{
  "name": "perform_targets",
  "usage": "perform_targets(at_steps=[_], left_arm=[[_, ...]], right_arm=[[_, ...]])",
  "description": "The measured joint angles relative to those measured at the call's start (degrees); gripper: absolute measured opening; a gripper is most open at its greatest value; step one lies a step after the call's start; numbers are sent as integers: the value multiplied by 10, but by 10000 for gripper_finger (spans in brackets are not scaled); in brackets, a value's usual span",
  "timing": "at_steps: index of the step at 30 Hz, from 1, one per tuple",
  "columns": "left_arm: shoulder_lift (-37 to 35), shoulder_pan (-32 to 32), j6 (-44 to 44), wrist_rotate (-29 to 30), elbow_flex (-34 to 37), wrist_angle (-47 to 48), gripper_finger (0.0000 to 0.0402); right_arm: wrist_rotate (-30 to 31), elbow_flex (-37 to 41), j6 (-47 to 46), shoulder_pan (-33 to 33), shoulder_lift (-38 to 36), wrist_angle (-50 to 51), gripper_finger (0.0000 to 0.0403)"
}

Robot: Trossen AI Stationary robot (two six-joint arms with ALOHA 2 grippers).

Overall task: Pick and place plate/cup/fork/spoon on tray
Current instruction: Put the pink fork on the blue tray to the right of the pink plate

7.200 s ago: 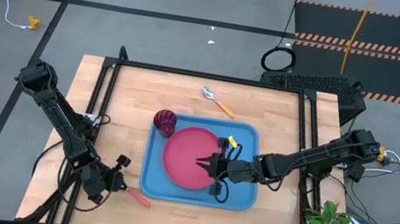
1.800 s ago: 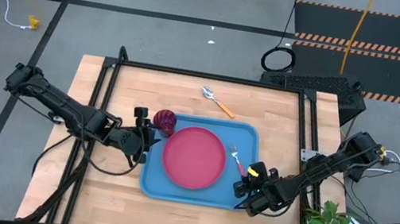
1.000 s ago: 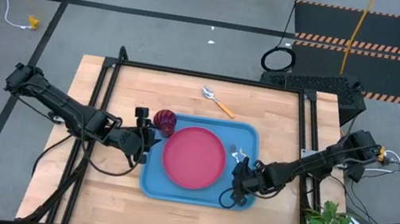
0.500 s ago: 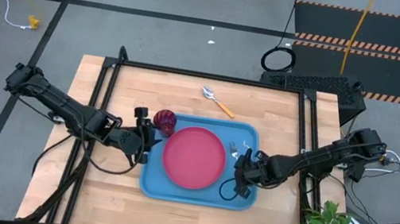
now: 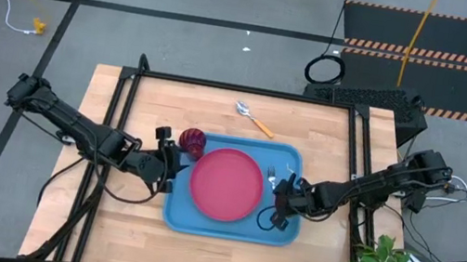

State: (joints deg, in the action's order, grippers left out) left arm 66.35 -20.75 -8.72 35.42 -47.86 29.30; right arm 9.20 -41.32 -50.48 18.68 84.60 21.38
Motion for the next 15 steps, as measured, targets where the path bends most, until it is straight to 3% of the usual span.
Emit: perform_targets(at_steps=[15], left_arm=[[0, 0, 24, 0, 0, -16, 193]], right_arm=[[-5, -2, -44, -21, 13, -46, 0]])
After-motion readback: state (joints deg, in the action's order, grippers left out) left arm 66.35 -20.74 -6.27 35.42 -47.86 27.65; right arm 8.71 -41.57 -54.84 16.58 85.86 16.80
